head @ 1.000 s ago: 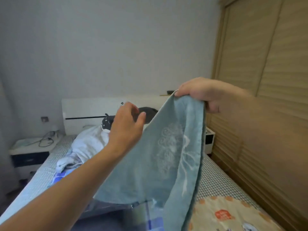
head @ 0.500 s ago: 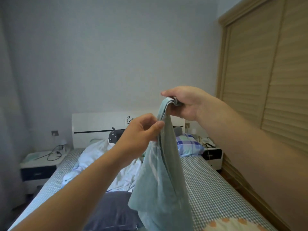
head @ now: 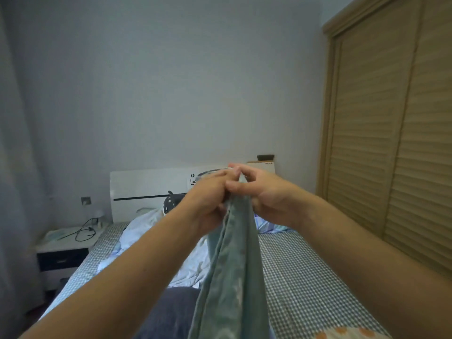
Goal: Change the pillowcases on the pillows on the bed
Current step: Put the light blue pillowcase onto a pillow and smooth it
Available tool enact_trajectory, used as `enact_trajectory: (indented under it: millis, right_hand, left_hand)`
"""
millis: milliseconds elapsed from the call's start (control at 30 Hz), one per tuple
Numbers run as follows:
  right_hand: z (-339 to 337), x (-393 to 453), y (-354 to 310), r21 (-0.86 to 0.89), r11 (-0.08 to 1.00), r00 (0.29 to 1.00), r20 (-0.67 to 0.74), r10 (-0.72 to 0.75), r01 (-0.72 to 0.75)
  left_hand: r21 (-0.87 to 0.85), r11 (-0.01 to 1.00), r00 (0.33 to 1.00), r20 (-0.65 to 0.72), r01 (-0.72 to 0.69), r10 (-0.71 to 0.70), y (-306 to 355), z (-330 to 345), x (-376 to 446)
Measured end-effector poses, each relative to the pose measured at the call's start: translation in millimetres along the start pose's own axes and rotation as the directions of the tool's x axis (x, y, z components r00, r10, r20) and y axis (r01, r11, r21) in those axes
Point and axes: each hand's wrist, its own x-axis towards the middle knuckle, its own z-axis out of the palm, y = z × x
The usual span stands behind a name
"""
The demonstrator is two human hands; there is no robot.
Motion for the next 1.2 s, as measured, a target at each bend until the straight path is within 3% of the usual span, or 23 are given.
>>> enact_trajectory:
  millis: [167, 300, 400, 500, 633, 700, 767, 800, 833, 900, 933, 967, 1067, 1200]
  right_hand:
    - [-13.0, 0.4, -35.1, -0.221, 0.975, 0.992, -0.111, -0.057, 0.031]
    - [-10.8, 4.2, -78.7, -0.227, 0.968, 0.994, 0.050, -0.100, 0.109]
    - [-12.3, 11.1, -102.4, -0.366, 0.925, 0.995, 0.061, -0.085, 0.102]
    - [-12.6, 17.1, -111.9, -0.457, 0.889, 0.997, 0.075, -0.013, 0.046]
    - [-14.1, 25.6, -109.1, -0.527, 0.848, 0.998, -0.060, 0.023, -0.052]
    - [-22.8, 33.4, -99.2, -0.668, 0.730, 0.974, -0.227, -0.016, -0.144]
    - [-49.2, 41.8, -89.4, -0.807, 0.518, 0.903, -0.405, -0.140, -0.282]
    - [-66.4, 41.7, -86.9, -0.854, 0.384, 0.858, -0.459, -0.232, -0.352]
    - [-84.5, 39.2, -85.8, -0.867, 0.270, 0.805, -0.492, -0.331, -0.419]
    - [-117.3, 31.0, -90.8, -0.849, 0.203, 0.701, -0.520, -0.489, -0.488]
    - [-126.8, 27.2, -96.0, -0.844, 0.210, 0.666, -0.521, -0.534, -0.493]
    - [-131.8, 25.8, -101.1, -0.849, 0.209, 0.643, -0.508, -0.574, -0.485]
    - [-129.8, 28.0, -115.2, -0.892, 0.159, 0.611, -0.410, -0.677, -0.423]
    - [-137.0, 24.4, -127.2, -0.905, 0.194, 0.555, -0.390, -0.734, -0.380]
  left_hand:
    - [0.174, 0.984, 0.999, -0.008, -0.048, 0.050, 46.1, 1.6, 22.7]
    - [0.313, 0.947, 0.994, 0.104, -0.070, 0.039, 83.0, 11.1, 31.2]
    - [0.439, 0.893, 0.992, 0.107, -0.101, 0.060, 99.8, 12.0, 32.6]
    - [0.424, 0.891, 0.986, 0.105, -0.159, 0.126, 105.3, 14.6, 31.5]
    - [0.400, 0.897, 0.971, -0.059, -0.190, 0.232, 101.3, 15.2, 43.1]
    - [0.380, 0.913, 0.957, -0.177, -0.151, 0.232, 99.0, 11.3, 52.5]
    - [0.426, 0.893, 0.919, -0.276, -0.145, 0.281, 103.5, -1.1, 60.2]
    - [0.519, 0.839, 0.890, -0.291, -0.161, 0.351, 107.6, -11.2, 61.6]
    - [0.670, 0.720, 0.860, -0.248, -0.181, 0.447, 113.0, -24.8, 62.1]
    - [0.947, 0.266, 0.838, 0.007, -0.181, 0.546, 126.5, -53.7, 59.4]
    - [0.982, 0.055, 0.858, 0.129, -0.179, 0.498, 133.3, -64.9, 56.2]
    - [0.983, -0.078, 0.891, 0.186, -0.169, 0.414, 138.6, -73.8, 53.7]
    - [0.971, -0.189, 0.920, 0.204, -0.146, 0.336, 148.5, -94.3, 56.3]
    - [0.996, -0.088, 0.945, 0.050, -0.022, 0.323, 164.2, -135.5, 56.3]
